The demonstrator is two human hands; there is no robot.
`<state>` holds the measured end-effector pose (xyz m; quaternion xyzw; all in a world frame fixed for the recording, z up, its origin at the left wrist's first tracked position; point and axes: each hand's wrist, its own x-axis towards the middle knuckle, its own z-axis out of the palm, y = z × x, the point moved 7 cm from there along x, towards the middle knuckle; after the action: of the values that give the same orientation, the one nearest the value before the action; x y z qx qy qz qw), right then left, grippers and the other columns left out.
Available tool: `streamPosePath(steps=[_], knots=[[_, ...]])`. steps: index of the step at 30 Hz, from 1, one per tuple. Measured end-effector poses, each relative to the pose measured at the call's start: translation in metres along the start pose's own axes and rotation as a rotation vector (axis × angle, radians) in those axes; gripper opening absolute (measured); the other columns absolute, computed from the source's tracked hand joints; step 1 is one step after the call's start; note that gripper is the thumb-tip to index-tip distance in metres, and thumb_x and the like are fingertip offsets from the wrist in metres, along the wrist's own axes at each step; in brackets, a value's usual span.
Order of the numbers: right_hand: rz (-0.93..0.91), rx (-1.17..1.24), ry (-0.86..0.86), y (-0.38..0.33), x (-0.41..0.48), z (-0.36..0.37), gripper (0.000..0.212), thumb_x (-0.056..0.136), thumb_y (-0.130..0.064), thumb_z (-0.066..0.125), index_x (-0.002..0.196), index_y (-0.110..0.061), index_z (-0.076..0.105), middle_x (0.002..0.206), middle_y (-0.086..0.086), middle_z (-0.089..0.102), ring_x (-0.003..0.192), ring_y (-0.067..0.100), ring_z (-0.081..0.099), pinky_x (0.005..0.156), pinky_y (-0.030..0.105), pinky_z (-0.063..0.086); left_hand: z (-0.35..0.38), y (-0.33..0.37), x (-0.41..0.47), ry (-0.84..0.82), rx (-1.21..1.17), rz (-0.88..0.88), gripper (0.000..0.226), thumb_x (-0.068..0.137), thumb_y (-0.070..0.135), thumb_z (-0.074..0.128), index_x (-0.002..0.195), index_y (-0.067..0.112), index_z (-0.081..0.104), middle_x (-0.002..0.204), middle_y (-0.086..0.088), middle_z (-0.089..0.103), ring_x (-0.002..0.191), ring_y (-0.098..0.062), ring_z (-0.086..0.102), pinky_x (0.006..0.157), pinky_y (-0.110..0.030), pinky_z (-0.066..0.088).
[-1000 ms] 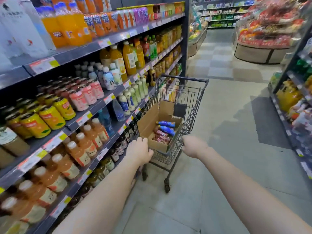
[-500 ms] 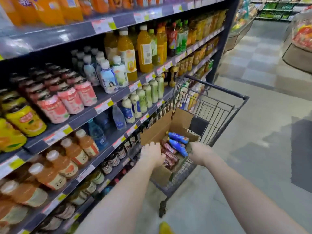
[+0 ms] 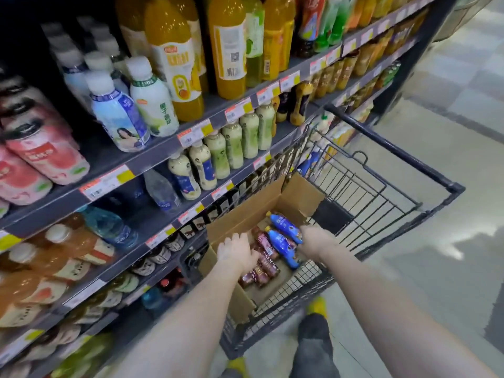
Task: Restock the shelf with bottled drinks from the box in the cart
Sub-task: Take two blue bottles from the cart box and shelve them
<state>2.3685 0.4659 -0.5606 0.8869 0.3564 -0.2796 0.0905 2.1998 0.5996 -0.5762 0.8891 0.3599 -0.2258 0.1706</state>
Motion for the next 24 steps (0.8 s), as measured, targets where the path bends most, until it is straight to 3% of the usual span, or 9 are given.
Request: streamPosePath(steps=[7, 14, 18, 22, 24], knots=[[-0.175, -0.074, -0.15, 0.014, 0.121, 0.017, 0.035, 0.091, -0.031, 0.06, 0.122, -0.014, 0.059, 0.122, 0.01, 0.067, 0.111, 0.032, 0.066, 0.092, 0.038, 0.054, 0.039, 0.019, 0.057, -0.1, -0.212, -0.326, 0.067, 0.098, 0.054, 0.048, 0.149, 0.011, 0.04, 0.147, -0.017, 0.045, 0.132, -0.036, 0.049, 0.109, -0.048, 0.042], [-0.31, -0.145, -0.307, 0.027, 0.207, 0.042, 0.047, 0.093, -0.038, 0.065, 0.129, -0.01, 0.057, 0.13, 0.014, 0.063, 0.118, 0.033, 0.063, 0.092, 0.037, 0.051, 0.076, 0.055, 0.091, -0.154, -0.416, -0.551, 0.058, 0.097, 0.051, 0.046, 0.142, 0.014, 0.044, 0.145, -0.015, 0.047, 0.128, -0.035, 0.052, 0.107, -0.046, 0.044], [-0.316, -0.084, -0.335, 0.034, 0.245, 0.065, 0.045, 0.096, -0.038, 0.062, 0.13, -0.009, 0.056, 0.13, 0.015, 0.062, 0.118, 0.034, 0.061, 0.091, 0.037, 0.049, 0.115, 0.07, 0.106, -0.23, -0.441, -0.598, 0.067, 0.096, 0.049, 0.051, 0.149, 0.01, 0.037, 0.145, -0.017, 0.046, 0.129, -0.038, 0.051, 0.109, -0.049, 0.044], [-0.305, -0.074, -0.353, 0.037, 0.279, 0.098, 0.043, 0.094, -0.033, 0.064, 0.13, -0.008, 0.057, 0.128, 0.015, 0.063, 0.117, 0.034, 0.062, 0.085, 0.036, 0.048, 0.151, 0.074, 0.135, -0.241, -0.433, -0.591, 0.057, 0.096, 0.043, 0.053, 0.143, 0.012, 0.042, 0.143, -0.016, 0.048, 0.128, -0.038, 0.052, 0.107, -0.046, 0.044], [-0.295, -0.025, -0.33, 0.037, 0.295, 0.112, 0.046, 0.092, -0.031, 0.067, 0.13, -0.007, 0.055, 0.127, 0.018, 0.062, 0.115, 0.037, 0.062, 0.09, 0.039, 0.052, 0.169, 0.075, 0.153, -0.254, -0.479, -0.586, 0.063, 0.096, 0.044, 0.055, 0.149, 0.015, 0.037, 0.146, -0.015, 0.047, 0.128, -0.037, 0.053, 0.106, -0.046, 0.046]])
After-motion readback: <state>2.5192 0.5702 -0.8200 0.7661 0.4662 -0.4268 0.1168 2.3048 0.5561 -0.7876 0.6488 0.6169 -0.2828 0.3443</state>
